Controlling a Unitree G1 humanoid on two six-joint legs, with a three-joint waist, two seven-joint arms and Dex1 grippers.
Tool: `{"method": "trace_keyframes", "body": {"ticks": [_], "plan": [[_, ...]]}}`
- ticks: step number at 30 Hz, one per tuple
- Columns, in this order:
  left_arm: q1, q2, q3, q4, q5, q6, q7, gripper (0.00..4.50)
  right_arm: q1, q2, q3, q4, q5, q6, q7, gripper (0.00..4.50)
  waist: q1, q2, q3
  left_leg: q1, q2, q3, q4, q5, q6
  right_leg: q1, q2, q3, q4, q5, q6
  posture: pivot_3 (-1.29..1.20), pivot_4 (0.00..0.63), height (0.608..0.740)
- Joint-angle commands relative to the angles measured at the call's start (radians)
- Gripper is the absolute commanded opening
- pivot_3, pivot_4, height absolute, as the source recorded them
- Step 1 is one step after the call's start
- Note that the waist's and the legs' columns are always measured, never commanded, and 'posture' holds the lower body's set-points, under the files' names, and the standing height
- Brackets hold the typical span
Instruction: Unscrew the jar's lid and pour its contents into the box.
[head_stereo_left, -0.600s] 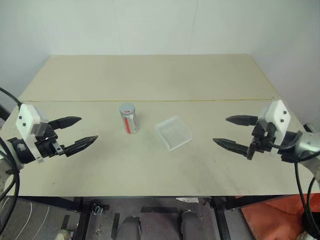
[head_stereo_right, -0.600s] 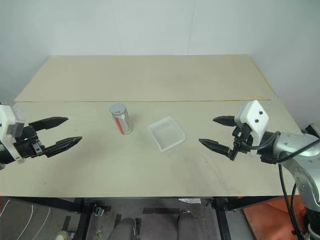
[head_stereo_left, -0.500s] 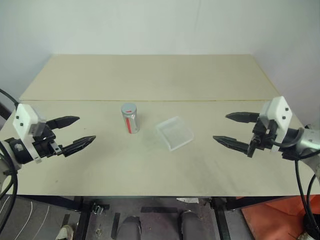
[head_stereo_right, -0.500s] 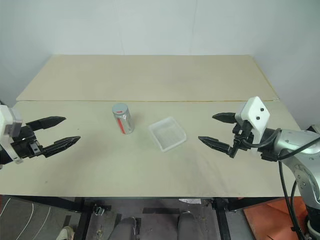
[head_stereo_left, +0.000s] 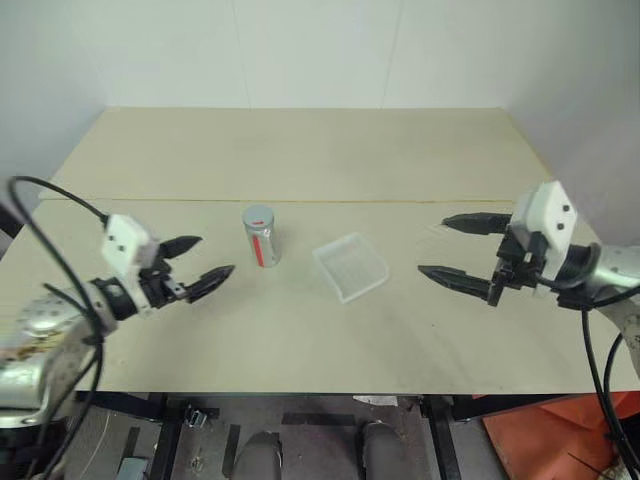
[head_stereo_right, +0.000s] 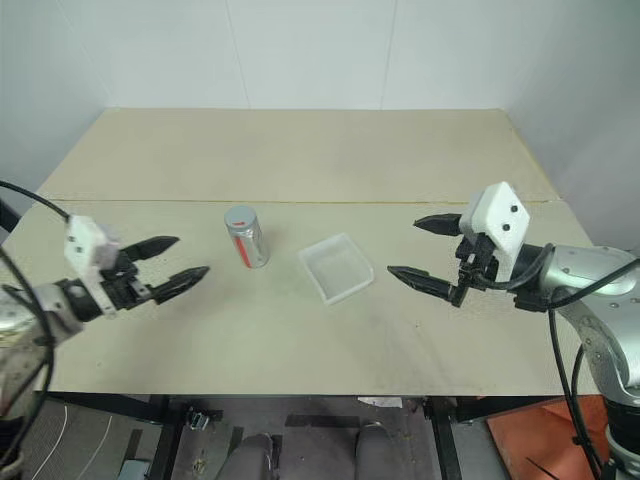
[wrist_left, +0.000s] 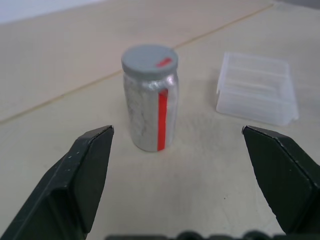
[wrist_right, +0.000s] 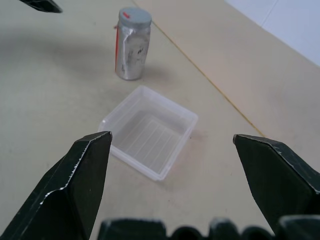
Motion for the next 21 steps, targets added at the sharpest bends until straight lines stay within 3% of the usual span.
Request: {"method": "trace_keyframes", "body": {"ticks": [1, 8, 21], "plan": [[-0.040, -0.058, -0.057, 0.011, 0.054, -0.009, 0.092, 4.48, -0.012, -0.023, -0.037, -0.039, 0.012, -0.011, 0.012, 4.50, 0.000, 0.000, 0.000, 0.000, 0.000, 0.000, 0.000, 0.000, 0.000, 0.000, 0.000, 0.000, 0.000, 0.000, 0.000, 0.00, 0.150, 0.740], [-0.093, -0.258, -0.179, 0.072, 0.203, -0.077, 0.292, 4.48, -0.021, -0.035, -0.030, -0.043, 0.006, -0.023, 0.026, 4.50, 0.001, 0.000, 0.000, 0.000, 0.000, 0.000, 0.000, 0.000, 0.000, 0.001, 0.000, 0.000, -0.001, 0.000, 0.000, 0.00, 0.150, 0.740], [-0.186, -0.424, -0.222, 0.213, 0.372, -0.250, 0.455, 4.48, 0.018, -0.032, -0.078, -0.102, 0.032, -0.007, -0.002, 4.50, 0.020, 0.000, 0.000, 0.000, -0.001, 0.000, 0.001, 0.000, 0.000, 0.001, 0.000, 0.000, -0.002, 0.001, 0.001, 0.00, 0.150, 0.740]]}}
